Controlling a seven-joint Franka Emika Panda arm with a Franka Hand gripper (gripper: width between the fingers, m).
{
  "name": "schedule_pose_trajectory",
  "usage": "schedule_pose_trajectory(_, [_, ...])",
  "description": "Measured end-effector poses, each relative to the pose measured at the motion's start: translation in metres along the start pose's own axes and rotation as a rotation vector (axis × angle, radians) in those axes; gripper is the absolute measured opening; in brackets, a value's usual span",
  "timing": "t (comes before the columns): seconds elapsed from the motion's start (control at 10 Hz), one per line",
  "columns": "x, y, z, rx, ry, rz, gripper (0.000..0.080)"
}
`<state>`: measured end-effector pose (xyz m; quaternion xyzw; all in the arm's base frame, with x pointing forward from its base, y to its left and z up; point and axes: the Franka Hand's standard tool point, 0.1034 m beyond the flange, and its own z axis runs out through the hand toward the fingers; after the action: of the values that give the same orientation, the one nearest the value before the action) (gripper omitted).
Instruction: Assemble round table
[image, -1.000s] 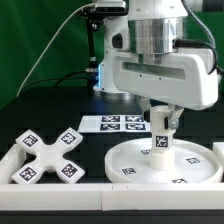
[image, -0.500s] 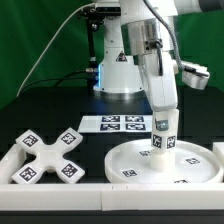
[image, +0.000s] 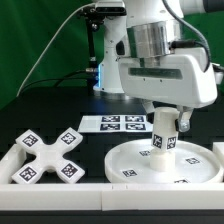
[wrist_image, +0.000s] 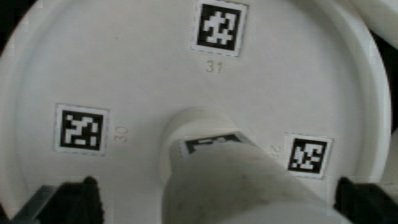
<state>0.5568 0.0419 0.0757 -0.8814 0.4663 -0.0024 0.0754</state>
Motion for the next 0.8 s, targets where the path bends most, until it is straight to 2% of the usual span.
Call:
schedule_pose_trajectory(0.2, [0.0009, 0.0007, 0.0, -0.002, 0.001, -0.119, 0.0649])
schedule_pose_trajectory(0.4, [0.0014, 0.0007, -0.0007, -0.038, 0.016, -0.487, 0.0649])
schedule_pose_trajectory(0.6, [0.0058, -0.0031, -0.0049, -0.036, 0.013, -0.769, 0.0649])
schedule_pose_trajectory(0.8, [0.0077, -0.0013, -0.0044, -0.047, 0.015, -0.836, 0.0649])
